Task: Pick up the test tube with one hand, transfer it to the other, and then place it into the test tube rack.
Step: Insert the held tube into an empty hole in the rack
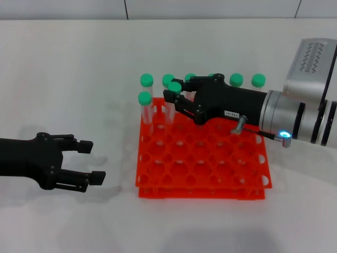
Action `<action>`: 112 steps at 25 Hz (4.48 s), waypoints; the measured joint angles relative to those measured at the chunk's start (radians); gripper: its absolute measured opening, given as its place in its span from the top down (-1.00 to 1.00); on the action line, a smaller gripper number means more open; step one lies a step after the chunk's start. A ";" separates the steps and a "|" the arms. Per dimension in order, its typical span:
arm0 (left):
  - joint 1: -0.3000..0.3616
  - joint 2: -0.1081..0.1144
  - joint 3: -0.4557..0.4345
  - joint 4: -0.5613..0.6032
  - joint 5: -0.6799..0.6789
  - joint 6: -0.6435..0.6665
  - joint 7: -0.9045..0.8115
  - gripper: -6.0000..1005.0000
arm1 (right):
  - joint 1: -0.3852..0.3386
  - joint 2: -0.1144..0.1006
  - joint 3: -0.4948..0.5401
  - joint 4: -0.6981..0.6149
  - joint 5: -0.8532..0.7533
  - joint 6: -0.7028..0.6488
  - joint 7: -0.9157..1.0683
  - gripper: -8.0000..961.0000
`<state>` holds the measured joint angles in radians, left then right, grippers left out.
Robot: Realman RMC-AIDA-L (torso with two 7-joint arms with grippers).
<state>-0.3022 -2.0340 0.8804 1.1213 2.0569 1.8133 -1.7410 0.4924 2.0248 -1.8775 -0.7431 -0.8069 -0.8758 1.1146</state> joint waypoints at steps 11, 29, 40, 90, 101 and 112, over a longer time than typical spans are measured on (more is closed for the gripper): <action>-0.008 0.000 0.000 -0.001 0.000 -0.002 -0.001 -0.77 | 0.001 0.000 0.000 -0.002 0.000 0.001 -0.003 0.44; -0.013 0.002 0.000 -0.014 0.000 -0.003 0.001 -0.77 | 0.002 0.000 0.003 0.002 0.000 -0.001 -0.010 0.43; -0.021 0.002 0.000 -0.014 0.000 -0.003 -0.003 -0.77 | 0.002 -0.002 0.005 0.002 0.000 -0.004 -0.011 0.43; -0.033 0.002 0.000 -0.015 0.002 -0.006 -0.005 -0.77 | 0.011 -0.008 0.000 0.005 -0.002 -0.027 -0.010 0.44; -0.039 0.001 0.000 -0.015 0.002 -0.006 -0.005 -0.77 | 0.012 -0.008 0.000 0.014 -0.003 -0.033 -0.010 0.43; -0.041 0.003 0.000 -0.022 0.002 -0.011 -0.006 -0.77 | 0.028 -0.009 0.001 0.029 -0.003 -0.036 -0.007 0.41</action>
<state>-0.3429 -2.0310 0.8804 1.0991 2.0585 1.8025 -1.7471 0.5200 2.0155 -1.8765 -0.7138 -0.8101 -0.9117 1.1081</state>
